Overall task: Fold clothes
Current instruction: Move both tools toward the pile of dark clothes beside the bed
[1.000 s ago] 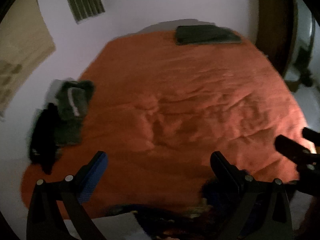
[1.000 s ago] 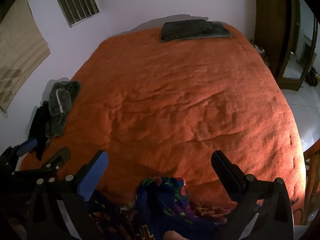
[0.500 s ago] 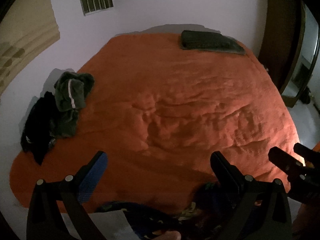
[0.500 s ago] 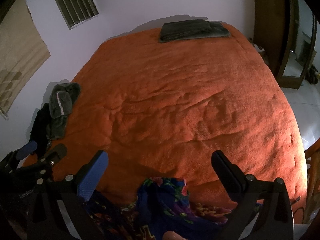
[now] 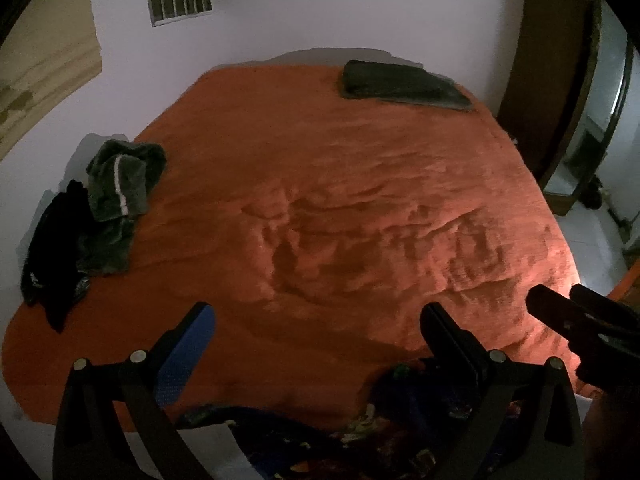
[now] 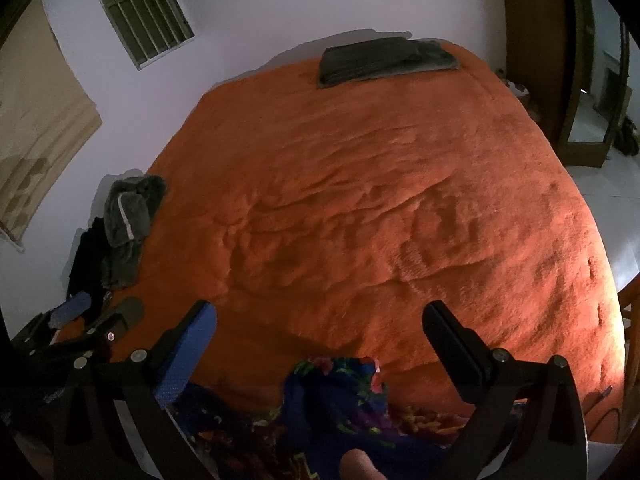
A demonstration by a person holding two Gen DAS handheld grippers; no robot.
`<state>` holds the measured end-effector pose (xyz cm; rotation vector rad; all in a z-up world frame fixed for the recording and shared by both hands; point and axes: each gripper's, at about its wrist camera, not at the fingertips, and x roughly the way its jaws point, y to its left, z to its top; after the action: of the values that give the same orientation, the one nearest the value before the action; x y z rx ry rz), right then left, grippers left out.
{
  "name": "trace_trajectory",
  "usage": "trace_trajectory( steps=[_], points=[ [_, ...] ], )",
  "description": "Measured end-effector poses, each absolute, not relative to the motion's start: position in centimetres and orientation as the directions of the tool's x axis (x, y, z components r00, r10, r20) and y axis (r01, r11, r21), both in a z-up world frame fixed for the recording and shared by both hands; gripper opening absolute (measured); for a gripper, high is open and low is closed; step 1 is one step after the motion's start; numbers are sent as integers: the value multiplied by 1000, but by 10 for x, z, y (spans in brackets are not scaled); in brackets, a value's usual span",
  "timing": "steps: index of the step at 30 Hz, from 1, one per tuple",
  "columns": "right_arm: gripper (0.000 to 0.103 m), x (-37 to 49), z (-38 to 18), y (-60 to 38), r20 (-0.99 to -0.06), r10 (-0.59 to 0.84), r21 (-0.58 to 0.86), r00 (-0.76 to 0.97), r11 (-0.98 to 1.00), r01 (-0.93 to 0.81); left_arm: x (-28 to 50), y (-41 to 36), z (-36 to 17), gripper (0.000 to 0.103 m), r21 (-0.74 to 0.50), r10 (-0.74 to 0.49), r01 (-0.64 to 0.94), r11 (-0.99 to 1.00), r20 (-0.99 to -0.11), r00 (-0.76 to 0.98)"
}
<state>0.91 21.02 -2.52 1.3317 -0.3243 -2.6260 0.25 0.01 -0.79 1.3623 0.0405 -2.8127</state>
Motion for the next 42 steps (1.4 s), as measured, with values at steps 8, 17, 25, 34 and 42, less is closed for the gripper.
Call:
trace_trajectory(
  steps=[8,17,25,34,42],
  points=[
    [103,8,-24,208,-751,-305,305,-585,-947,101,2,-11,-4,92,-57,-1,69,-996,-765,-644],
    [89,-2,-7,176,-726,-400,362,-559,-914,183,-9,-47,28,92,-67,8,70,-995,-771,-636],
    [84,-33,43,86,-694,-489,356,-528,-871,339,-34,-163,107,94,-100,-47,172,-980,-724,-689],
    [84,-69,74,-53,-661,-569,311,-489,-801,512,-26,-336,124,94,-3,-273,401,-916,-727,-630],
    [84,-91,42,-190,-650,-645,320,-403,-713,624,1,-486,63,94,-36,-324,552,-833,-777,-539]
  ],
)
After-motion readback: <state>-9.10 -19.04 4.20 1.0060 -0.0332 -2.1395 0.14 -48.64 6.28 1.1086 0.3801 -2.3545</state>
